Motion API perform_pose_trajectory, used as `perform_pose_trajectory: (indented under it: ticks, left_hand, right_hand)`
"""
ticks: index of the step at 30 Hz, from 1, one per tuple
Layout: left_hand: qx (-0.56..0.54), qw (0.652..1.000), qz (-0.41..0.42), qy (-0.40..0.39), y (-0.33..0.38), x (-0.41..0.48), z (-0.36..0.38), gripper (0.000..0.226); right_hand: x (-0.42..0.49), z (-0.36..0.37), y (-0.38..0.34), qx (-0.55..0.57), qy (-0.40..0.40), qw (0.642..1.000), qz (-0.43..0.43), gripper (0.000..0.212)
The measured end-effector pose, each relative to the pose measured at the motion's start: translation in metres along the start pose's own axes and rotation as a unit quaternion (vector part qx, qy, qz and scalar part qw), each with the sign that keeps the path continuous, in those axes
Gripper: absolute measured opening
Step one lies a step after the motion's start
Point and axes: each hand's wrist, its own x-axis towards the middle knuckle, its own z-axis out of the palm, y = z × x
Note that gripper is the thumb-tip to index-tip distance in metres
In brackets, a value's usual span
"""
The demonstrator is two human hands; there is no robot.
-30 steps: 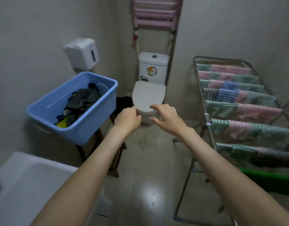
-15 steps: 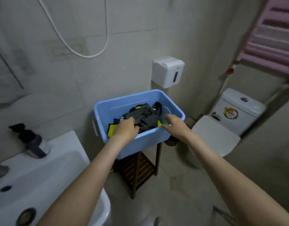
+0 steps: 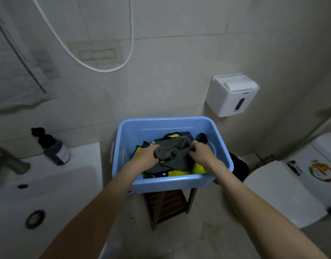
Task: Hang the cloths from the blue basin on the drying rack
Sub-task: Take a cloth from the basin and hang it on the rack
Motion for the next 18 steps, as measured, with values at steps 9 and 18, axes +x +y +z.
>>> perform_pose_trajectory:
  ticks: [9, 18]
  left_hand:
    - [0.024, 0.999, 0.011, 0.023, 0.02, 0.039, 0.012, 0.047]
    - [-0.313, 0.941, 0.009, 0.126, 0.027, 0.031, -0.036, 0.007]
  right_hand:
    - [0.014, -0.038, -0.032, 0.143, 0.098, 0.973, -0.156, 0.005]
    - [0.02, -0.018, -0.01, 0.192, -0.003, 0.978, -0.085, 0.092]
